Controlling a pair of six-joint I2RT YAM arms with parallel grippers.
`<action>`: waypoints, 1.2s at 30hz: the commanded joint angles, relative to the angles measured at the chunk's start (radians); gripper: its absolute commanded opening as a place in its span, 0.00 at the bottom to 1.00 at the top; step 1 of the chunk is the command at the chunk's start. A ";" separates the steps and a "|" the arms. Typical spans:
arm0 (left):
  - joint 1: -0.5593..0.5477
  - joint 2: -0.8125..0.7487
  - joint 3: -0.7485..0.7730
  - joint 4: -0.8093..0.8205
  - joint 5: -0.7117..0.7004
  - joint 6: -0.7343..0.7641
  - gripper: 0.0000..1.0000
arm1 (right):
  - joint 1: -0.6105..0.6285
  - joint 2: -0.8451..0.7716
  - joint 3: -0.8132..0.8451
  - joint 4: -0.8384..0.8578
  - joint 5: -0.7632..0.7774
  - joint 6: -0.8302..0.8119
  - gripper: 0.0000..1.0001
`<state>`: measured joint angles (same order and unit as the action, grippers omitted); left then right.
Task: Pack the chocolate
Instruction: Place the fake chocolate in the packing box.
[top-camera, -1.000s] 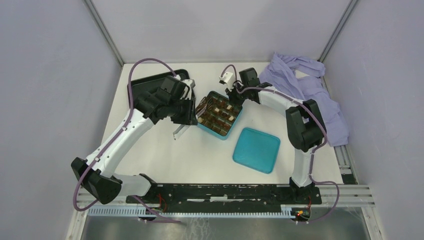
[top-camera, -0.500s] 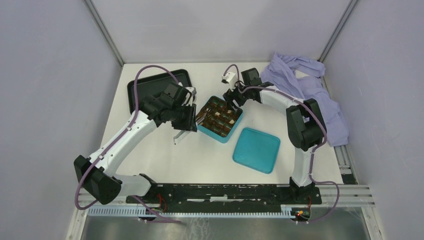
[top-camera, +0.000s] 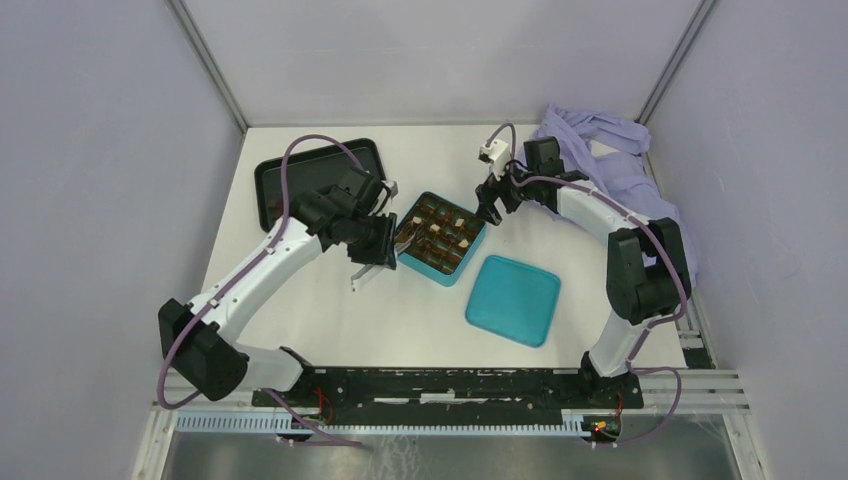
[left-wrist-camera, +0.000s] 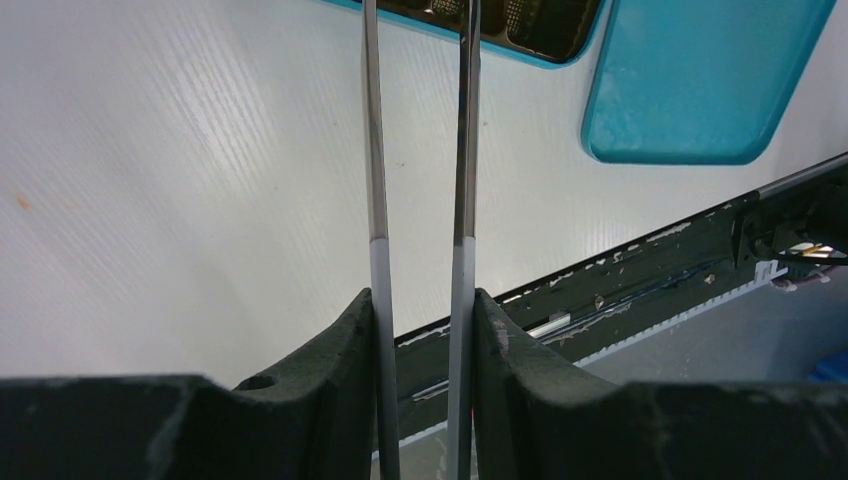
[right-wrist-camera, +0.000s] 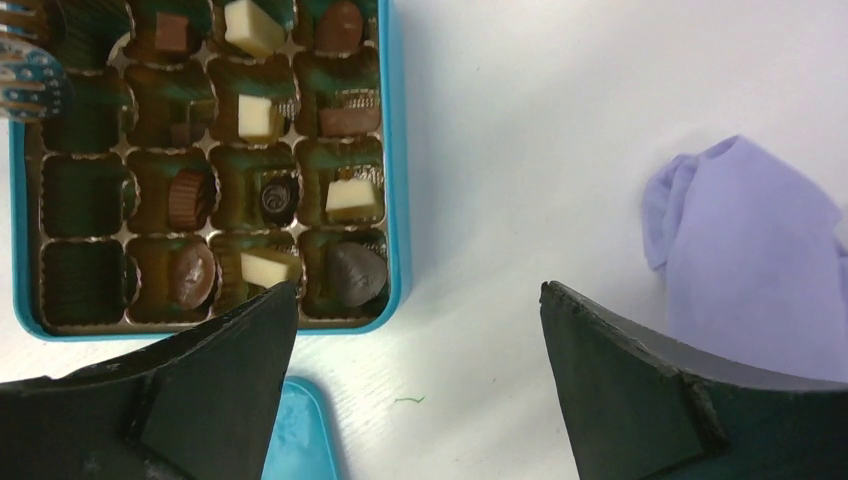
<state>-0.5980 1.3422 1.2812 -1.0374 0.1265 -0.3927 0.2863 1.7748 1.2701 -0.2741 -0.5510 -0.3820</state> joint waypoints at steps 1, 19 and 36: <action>-0.010 0.011 0.003 0.040 0.015 0.023 0.25 | -0.016 -0.047 -0.034 0.038 -0.050 -0.010 0.97; -0.017 0.044 -0.002 0.047 -0.017 0.032 0.45 | -0.054 -0.087 -0.099 0.045 -0.086 -0.008 0.98; -0.012 -0.011 0.082 0.104 -0.123 -0.010 0.44 | -0.059 -0.117 -0.116 0.043 -0.102 -0.006 0.98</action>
<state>-0.6113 1.3869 1.2846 -1.0168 0.0532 -0.3931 0.2325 1.7054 1.1641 -0.2554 -0.6296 -0.3820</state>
